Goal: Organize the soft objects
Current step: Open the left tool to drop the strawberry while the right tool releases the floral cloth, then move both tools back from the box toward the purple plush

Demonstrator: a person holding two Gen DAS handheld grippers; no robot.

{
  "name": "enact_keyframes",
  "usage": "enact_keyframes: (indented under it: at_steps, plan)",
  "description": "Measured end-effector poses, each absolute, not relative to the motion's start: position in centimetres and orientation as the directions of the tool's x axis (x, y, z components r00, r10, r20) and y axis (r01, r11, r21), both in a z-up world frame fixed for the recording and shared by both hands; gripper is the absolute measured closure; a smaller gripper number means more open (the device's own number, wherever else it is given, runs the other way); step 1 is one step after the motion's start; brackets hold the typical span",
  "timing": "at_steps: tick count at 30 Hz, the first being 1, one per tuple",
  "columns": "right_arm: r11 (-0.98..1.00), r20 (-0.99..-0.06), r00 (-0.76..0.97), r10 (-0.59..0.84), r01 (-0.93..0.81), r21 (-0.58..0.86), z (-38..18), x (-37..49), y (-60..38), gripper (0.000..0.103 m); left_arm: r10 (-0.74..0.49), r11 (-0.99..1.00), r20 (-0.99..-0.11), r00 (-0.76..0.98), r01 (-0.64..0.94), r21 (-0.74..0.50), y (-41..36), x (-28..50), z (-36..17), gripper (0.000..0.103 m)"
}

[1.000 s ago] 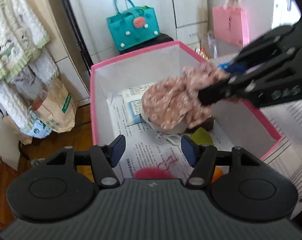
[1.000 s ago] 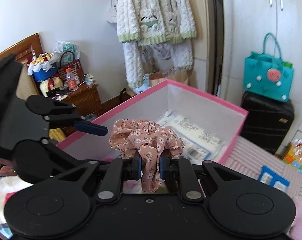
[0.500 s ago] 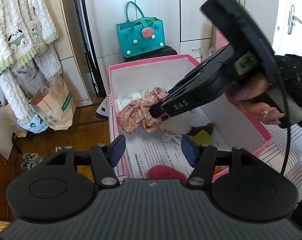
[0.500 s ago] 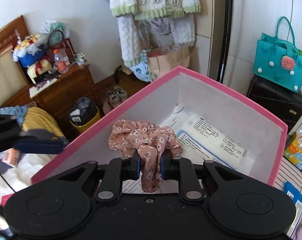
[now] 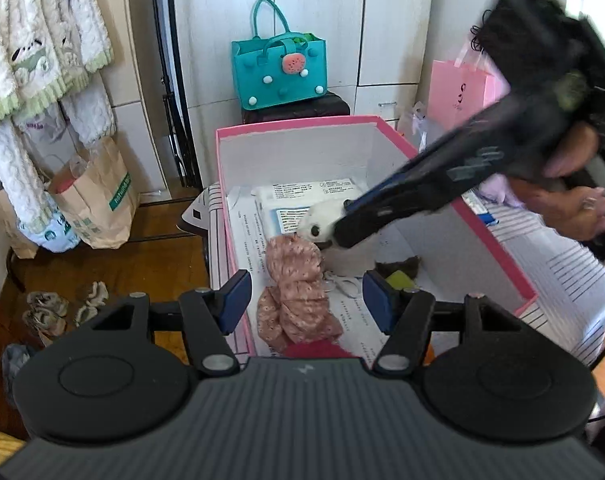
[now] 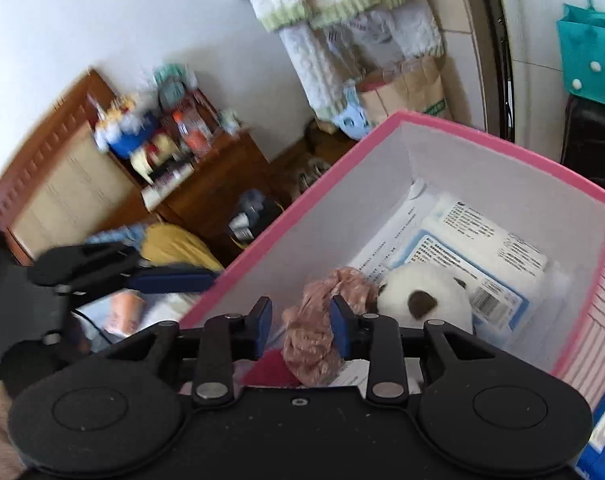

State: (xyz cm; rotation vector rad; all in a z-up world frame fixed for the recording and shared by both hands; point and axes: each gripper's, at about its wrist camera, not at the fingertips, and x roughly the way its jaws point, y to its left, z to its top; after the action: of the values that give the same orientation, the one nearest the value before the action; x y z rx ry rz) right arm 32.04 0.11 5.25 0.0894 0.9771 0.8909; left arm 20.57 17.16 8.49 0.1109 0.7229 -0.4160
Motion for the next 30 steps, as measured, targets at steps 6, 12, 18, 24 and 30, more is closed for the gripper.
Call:
enact_keyframes:
  at_steps: [6,12,18,24,30]
  plan:
    - [0.641,-0.608,0.336,0.720,-0.656,0.398,7.8,27.4,-4.4,0.066,-0.355,0.919,-0.648,0.674,0.380,-0.109,16.3,19.5,9.1,0.042]
    - [0.688,-0.575,0.451,0.682,-0.663,0.296,8.9,21.5,-8.9,0.066,-0.410,0.897,-0.640,0.650,0.413,-0.154,13.9,17.3,10.1,0.042]
    - [0.725,-0.546,0.531,0.648,-0.650,0.229,9.0,16.6,-13.0,0.063,-0.429,0.888,-0.621,0.655,0.431,-0.159,9.9,15.0,11.1,0.042]
    - [0.773,-0.534,0.598,0.597,-0.606,0.186,8.1,13.4,-17.2,0.060,-0.470,0.862,-0.603,0.645,0.482,-0.157,5.2,13.4,11.4,0.040]
    - [0.829,-0.559,0.659,0.503,-0.551,0.095,7.2,11.6,-20.6,0.045,-0.510,0.832,-0.591,0.624,0.532,-0.156,-0.1,13.4,11.1,0.037]
